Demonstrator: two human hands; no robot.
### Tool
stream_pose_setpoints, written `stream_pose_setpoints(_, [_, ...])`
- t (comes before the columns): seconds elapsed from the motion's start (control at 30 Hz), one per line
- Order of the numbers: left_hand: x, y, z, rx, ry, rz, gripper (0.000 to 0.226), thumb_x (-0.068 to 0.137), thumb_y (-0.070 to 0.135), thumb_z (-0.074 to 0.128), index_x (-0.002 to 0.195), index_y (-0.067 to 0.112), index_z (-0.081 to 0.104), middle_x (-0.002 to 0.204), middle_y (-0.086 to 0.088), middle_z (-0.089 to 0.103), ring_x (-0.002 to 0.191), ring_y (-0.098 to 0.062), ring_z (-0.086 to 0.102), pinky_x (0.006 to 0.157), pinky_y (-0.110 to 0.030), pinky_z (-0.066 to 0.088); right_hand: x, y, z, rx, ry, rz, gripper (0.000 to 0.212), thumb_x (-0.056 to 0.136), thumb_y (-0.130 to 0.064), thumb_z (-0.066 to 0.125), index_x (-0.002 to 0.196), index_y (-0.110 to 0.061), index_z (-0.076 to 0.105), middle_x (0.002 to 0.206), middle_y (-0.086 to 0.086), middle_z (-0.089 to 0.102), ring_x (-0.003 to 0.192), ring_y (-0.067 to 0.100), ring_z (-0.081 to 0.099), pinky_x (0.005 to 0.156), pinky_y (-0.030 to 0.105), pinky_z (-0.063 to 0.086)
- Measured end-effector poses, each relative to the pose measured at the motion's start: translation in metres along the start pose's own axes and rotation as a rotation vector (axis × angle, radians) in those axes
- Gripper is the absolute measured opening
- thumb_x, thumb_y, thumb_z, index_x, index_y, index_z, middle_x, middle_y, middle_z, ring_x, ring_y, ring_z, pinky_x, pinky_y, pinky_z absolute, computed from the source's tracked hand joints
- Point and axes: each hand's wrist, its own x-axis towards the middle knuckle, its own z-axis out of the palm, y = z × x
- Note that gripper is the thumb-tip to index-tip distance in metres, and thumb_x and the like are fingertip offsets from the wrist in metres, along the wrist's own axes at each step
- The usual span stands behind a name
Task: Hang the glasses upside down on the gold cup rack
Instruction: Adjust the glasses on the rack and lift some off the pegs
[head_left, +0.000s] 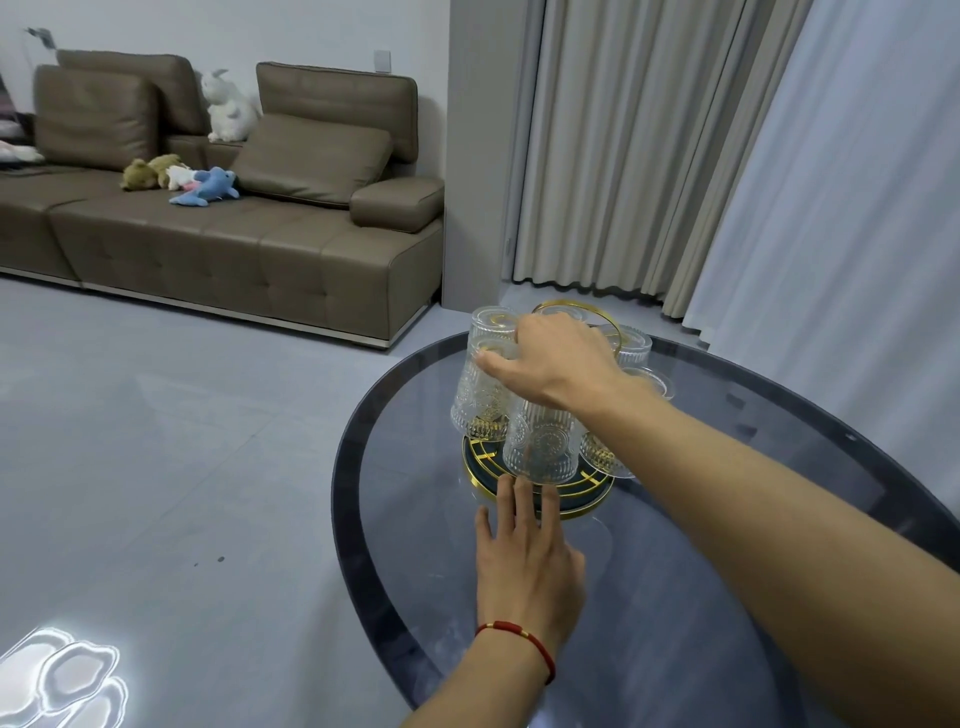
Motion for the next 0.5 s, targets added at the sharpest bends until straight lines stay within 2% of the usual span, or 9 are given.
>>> stream_pose_setpoints(0.13, [-0.0003, 0.0005, 0.0001, -0.023, 0.005, 0.001, 0.064, 0.095, 0.032, 0.040, 0.154, 0.014, 0.022, 0.161, -0.015, 0.023, 0.151, -0.036, 0.011, 0.120, -0.056, 0.021, -0.0022, -0.0011, -0.0002, 0.111, -0.002, 0.056, 0.054, 0.087, -0.063, 0.056, 0.062, -0.017, 0.041, 0.065, 0.000, 0.050, 0.067, 0.026, 0.052, 0.066, 0.039, 0.040])
stream_pose_setpoints(0.2, [-0.0005, 0.0005, 0.0005, -0.025, -0.001, 0.003, 0.064, 0.095, 0.032, 0.040, 0.154, 0.014, 0.022, 0.162, -0.015, 0.022, 0.151, -0.036, 0.010, 0.120, -0.057, 0.021, -0.0022, -0.0026, -0.0020, 0.140, -0.021, 0.067, 0.056, 0.086, -0.063, 0.059, 0.061, -0.017, 0.040, 0.062, -0.001, 0.045, 0.064, 0.024, 0.047, 0.069, 0.041, 0.041])
stream_pose_setpoints(0.5, [0.0001, -0.0010, 0.0031, -0.022, -0.017, 0.005, 0.065, 0.098, 0.034, 0.036, 0.156, 0.015, 0.015, 0.165, -0.015, 0.016, 0.153, -0.036, 0.005, 0.122, -0.058, 0.016, -0.0048, -0.0071, -0.0063, 0.158, -0.083, 0.033, 0.054, 0.079, -0.062, 0.067, 0.061, -0.016, 0.045, 0.065, -0.002, 0.045, 0.075, 0.026, 0.052, 0.086, 0.051, 0.047])
